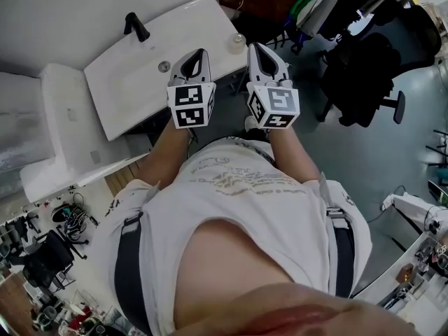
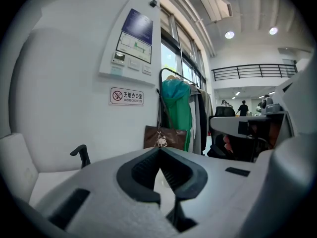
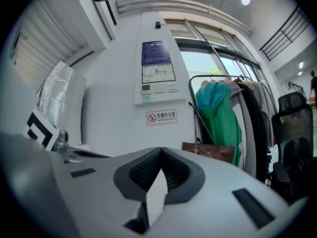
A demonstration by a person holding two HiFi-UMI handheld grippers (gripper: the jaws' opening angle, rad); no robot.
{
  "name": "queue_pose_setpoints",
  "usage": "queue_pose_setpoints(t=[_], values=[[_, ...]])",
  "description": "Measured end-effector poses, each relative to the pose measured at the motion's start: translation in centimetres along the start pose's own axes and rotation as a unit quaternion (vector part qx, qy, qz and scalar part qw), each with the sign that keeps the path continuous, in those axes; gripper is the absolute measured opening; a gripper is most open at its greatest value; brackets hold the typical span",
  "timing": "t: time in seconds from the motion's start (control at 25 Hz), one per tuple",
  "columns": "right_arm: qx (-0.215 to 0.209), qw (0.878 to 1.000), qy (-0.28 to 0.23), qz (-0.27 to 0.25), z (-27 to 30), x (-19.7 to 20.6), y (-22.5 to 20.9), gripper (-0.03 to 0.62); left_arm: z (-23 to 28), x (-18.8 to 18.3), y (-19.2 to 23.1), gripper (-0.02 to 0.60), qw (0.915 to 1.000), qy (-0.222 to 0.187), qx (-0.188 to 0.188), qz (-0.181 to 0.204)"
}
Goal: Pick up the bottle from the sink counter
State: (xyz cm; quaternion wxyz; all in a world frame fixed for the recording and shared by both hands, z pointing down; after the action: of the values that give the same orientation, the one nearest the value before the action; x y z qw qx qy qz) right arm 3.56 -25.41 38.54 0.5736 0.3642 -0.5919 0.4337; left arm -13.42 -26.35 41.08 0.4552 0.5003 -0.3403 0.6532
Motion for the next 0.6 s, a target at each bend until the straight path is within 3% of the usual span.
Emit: queue_pose_setpoints(t=[0.16, 0.6], values=[[-0.008, 1.0, 0.014, 0.004, 1.6, 0.7, -1.4, 0.025, 2.1, 0.6, 0.3, 0.021, 0.9999, 0.01, -0.011, -0.001], [-0.031, 0.999, 0.039, 0.009, 5.3, 1.5, -4.9, 0.025, 7.6, 3.0, -1.1, 0.023, 0.9986, 0.045, 0.028, 0.0]])
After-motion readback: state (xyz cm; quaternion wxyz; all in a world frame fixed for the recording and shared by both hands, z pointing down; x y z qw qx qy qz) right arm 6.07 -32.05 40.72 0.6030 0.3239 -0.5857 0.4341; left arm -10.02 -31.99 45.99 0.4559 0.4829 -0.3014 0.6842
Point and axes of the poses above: the fingertips, and each gripper's own axes: z forward along the fingers, y to its left, x out of its underside, the point moved 6 cm from there along -z, backward along the fingers, and after that the axes turned 2 degrees about -z, right-handed, at the moved point
